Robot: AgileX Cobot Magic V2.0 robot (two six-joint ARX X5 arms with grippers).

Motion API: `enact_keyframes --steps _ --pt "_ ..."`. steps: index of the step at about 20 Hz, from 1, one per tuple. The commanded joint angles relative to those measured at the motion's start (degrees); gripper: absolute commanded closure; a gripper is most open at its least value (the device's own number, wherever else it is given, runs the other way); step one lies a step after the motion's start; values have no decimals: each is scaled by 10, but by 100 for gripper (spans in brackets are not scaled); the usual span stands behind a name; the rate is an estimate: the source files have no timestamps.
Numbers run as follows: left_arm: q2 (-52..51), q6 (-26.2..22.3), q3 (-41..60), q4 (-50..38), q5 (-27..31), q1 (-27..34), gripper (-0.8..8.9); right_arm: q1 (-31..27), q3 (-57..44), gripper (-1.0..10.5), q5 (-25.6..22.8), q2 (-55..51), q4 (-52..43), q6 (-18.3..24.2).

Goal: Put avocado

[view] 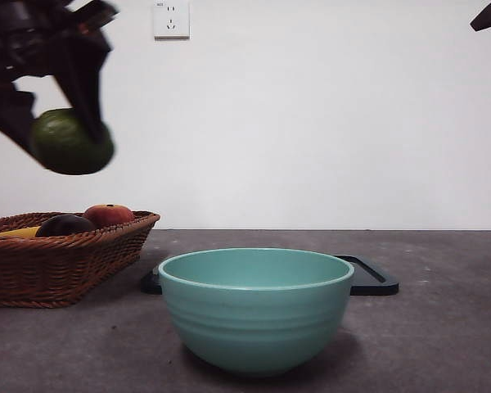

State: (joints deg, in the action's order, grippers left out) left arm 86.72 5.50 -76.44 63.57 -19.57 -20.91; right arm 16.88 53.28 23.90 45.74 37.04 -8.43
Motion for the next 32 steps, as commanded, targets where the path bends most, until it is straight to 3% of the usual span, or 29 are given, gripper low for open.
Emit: enact_keyframes --steps 1,7,12,18,32 --pt "5 15 -11 -7 -5 -63 552 3 12 355 1 2 -7 -6" --pt "7 45 -11 -67 4 -221 570 3 12 355 1 2 -7 -6" --pt "33 61 -11 -94 87 -301 570 3 12 355 1 2 -7 -6" --pt "106 63 -11 -112 97 -331 570 3 12 355 2 2 -7 -6" --pt "215 61 -11 -141 111 -333 569 3 12 355 2 2 -7 -6"
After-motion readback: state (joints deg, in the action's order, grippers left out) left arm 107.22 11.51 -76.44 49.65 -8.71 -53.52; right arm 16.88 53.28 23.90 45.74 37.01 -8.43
